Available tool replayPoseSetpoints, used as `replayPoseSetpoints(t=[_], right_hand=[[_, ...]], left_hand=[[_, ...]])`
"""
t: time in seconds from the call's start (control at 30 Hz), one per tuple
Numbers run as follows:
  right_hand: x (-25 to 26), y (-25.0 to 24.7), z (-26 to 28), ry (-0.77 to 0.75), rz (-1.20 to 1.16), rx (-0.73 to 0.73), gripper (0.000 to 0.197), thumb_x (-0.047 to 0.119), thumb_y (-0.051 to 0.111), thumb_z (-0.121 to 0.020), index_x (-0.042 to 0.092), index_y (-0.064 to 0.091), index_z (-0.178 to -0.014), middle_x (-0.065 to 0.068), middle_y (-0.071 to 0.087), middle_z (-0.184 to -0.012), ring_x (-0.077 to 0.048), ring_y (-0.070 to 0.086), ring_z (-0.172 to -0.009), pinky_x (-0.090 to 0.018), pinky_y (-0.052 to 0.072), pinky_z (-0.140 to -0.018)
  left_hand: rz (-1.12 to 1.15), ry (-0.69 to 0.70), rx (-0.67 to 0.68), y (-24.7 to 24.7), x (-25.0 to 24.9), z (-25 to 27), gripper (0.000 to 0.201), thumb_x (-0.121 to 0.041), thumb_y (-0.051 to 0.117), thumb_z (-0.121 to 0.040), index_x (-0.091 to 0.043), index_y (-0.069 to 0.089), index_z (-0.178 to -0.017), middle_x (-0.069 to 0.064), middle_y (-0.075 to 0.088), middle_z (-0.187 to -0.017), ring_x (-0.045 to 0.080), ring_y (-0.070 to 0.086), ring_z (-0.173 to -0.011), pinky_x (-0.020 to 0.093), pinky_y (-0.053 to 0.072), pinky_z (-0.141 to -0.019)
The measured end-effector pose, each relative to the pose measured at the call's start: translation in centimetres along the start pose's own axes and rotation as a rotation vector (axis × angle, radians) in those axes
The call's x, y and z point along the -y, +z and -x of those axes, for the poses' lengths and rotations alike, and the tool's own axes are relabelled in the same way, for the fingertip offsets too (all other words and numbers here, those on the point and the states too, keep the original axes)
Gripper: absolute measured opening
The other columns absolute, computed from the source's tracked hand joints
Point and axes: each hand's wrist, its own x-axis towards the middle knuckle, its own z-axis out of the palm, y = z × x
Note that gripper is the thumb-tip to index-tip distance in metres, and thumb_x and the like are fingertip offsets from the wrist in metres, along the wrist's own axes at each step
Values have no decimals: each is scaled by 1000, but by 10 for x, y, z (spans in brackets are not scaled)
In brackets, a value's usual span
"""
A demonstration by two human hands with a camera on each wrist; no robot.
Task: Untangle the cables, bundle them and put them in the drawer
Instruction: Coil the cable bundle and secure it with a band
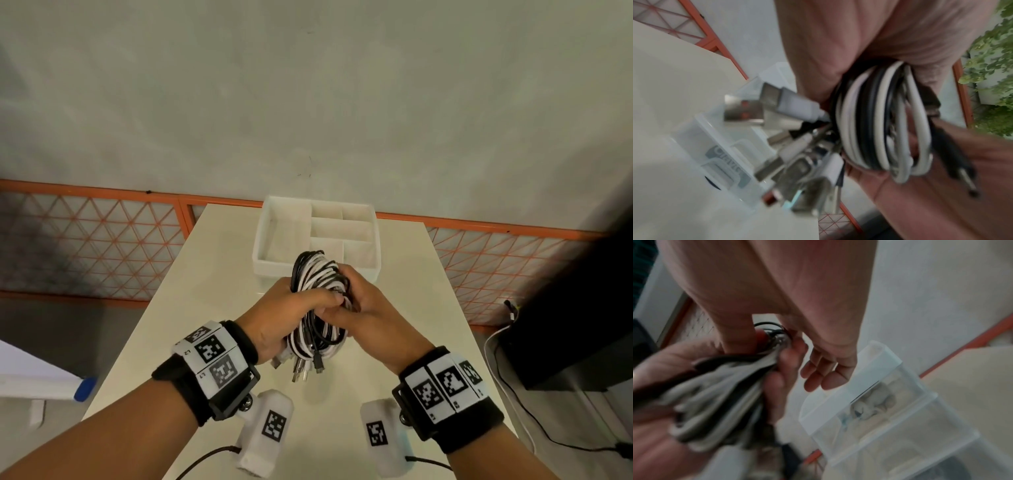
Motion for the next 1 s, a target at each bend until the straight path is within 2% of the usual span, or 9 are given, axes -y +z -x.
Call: replayPoseSetpoints(t=[0.1,0.2,0.3,0.53,0.7,0.77,0.83,0.9,1.0], right_hand=[[4,2,-6,71,-388,-83,66,17,57,-76,23,49,-142,-2,67,-129,-18,65,-119,-34,52,-100],[3,7,-5,67,-394,-124,42,36,47,-103,17,56,-139,-6,68,-131,-21,63,-124,-40,49,-105],[-3,14,-1,37,-362,-124,37,27,34,-109,19,59,-135,-7,68,-131,-20,62,-126,-41,46,-110],[-9,20,0,-38,-343,-201,44,37,50,-97,27,58,-139,-3,68,-132,-19,61,-128,-48,41,-115],[-12,24,-1,-16,-247,-176,56,65,55,-88,43,50,-140,4,63,-137,-13,58,-129,-47,44,-112],[-15,22,1,-19,-246,-111,84,56,79,-74,38,40,-146,3,61,-139,-15,58,-130,-44,47,-108],[-17,21,3,-29,-182,-65,100,27,94,-65,31,36,-148,-1,61,-138,-17,60,-127,-41,53,-102],[-18,21,3,-2,-90,-54,102,5,93,-63,30,38,-145,-1,63,-133,-14,64,-120,-37,57,-97],[-22,17,3,46,123,-38,104,7,92,-61,44,38,-142,9,64,-127,-10,66,-113,-39,58,-94]], left_hand=[[127,5,-55,3,2,-3,28,-13,68,-75,-4,74,-101,23,73,-99,33,71,-90,44,56,-85],[127,30,-81,1,3,-5,31,-15,67,-73,-5,73,-101,25,73,-103,35,71,-95,49,55,-91],[61,43,-59,1,5,-5,26,-14,67,-74,-2,73,-95,26,72,-96,35,70,-91,52,54,-90],[-144,-14,56,1,-3,-4,22,-16,66,-70,-10,73,-89,13,72,-85,23,70,-82,35,55,-76],[-287,15,-22,2,1,-11,32,-28,66,-83,-5,67,-105,20,72,-98,28,73,-92,36,59,-83],[-322,8,-99,0,5,-17,53,-41,75,-74,-4,63,-110,22,71,-100,27,73,-89,40,61,-80],[-351,23,-150,-1,5,-19,43,-33,78,-70,-9,67,-104,19,73,-96,24,74,-84,39,62,-76],[-415,76,-208,-2,3,-17,28,-24,78,-73,-18,68,-99,6,75,-91,17,73,-83,34,61,-76],[-452,126,-246,-11,0,-10,39,-25,84,-72,-24,64,-105,-3,72,-96,10,70,-88,27,59,-76]])
